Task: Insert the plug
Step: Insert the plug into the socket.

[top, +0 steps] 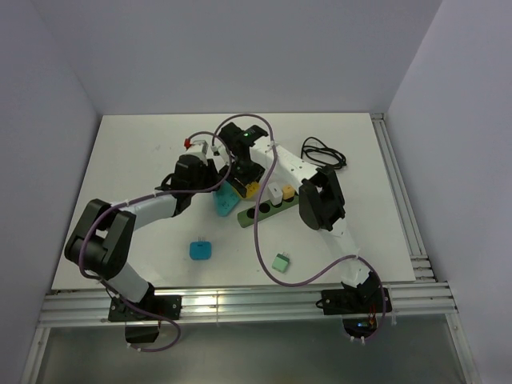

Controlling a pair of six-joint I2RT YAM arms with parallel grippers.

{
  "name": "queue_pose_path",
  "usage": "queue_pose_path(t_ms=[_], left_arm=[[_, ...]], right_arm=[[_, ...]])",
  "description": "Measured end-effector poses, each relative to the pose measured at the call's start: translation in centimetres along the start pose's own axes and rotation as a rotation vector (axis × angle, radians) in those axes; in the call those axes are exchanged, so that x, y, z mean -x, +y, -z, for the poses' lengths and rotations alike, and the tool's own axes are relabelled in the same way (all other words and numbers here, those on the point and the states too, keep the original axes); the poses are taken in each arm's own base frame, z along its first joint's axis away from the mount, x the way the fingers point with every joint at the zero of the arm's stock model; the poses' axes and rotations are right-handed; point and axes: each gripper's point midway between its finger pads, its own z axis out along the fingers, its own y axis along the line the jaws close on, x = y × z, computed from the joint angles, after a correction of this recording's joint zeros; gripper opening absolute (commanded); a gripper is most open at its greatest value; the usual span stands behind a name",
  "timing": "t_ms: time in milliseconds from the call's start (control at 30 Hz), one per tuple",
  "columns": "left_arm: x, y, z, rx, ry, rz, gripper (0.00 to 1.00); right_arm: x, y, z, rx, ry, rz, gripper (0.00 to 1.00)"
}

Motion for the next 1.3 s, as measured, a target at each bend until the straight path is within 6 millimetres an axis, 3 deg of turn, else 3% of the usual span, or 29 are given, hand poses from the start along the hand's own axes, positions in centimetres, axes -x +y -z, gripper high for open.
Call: queue_pose_path(t_ms=[200, 367, 400, 467, 567, 600, 633, 733, 833, 1000, 1200, 1233, 1300], left_arm=[[0.1, 0.0, -0.2, 0.001, 0.001, 0.001, 0.22], [0.1, -0.2, -0.7, -0.002, 0.007, 0.010, 0.22], [0.1, -0.3, -0.9, -0.005, 0.009, 0.015, 0.22], [0.1, -0.7, -1.2, -0.016, 0.013, 0.021, 0.22], [-0.1, -1.1, -1.5, -0.035, 0.025, 0.033, 0.22], [-0.3, -1.2, -1.6, -0.041, 0.032, 0.041, 0.22], [-0.6, -1.4, -1.6, -0.051, 0.044, 0.052, 0.22], [-2.0, -1.8, -1.7, -0.073, 0.100, 0.085, 0.22], [-2.5, -2.5, -2.1, -0.104, 0.131, 0.105, 0.22], [-3.5, -2.6, -2.3, -0.120, 0.178, 0.116, 0.22], [-3.3, -2.3, -2.2, -0.132, 0.192, 0.135, 0.22], [-3.3, -2.2, -2.2, -0.134, 0.196, 0.144, 0.22], [-3.2, -2.0, -2.1, -0.139, 0.202, 0.161, 0.22]], right_arm=[[0.1, -0.2, 0.2, -0.007, -0.008, -0.003, 0.03], [0.1, -0.8, 0.5, -0.006, -0.036, -0.023, 0.26], [0.0, -1.1, 0.5, -0.005, -0.043, -0.031, 0.36], [-0.2, -1.4, 0.6, -0.001, -0.062, -0.042, 0.42], [-0.6, -1.8, 0.9, 0.002, -0.088, -0.053, 0.60], [-0.8, -1.8, 1.1, 0.004, -0.095, -0.055, 0.76], [-0.8, -1.7, 1.2, 0.012, -0.106, -0.066, 0.81], [0.8, -1.6, 2.0, 0.035, -0.187, -0.091, 0.99], [2.8, -1.1, 3.1, 0.066, -0.286, -0.086, 1.00], [3.9, -0.6, 4.8, 0.086, -0.364, -0.085, 1.00], [2.5, -0.8, 5.9, 0.076, -0.397, -0.107, 0.98], [2.0, -0.9, 6.1, 0.075, -0.399, -0.117, 0.96], [1.1, -1.1, 6.5, 0.071, -0.416, -0.134, 0.82]])
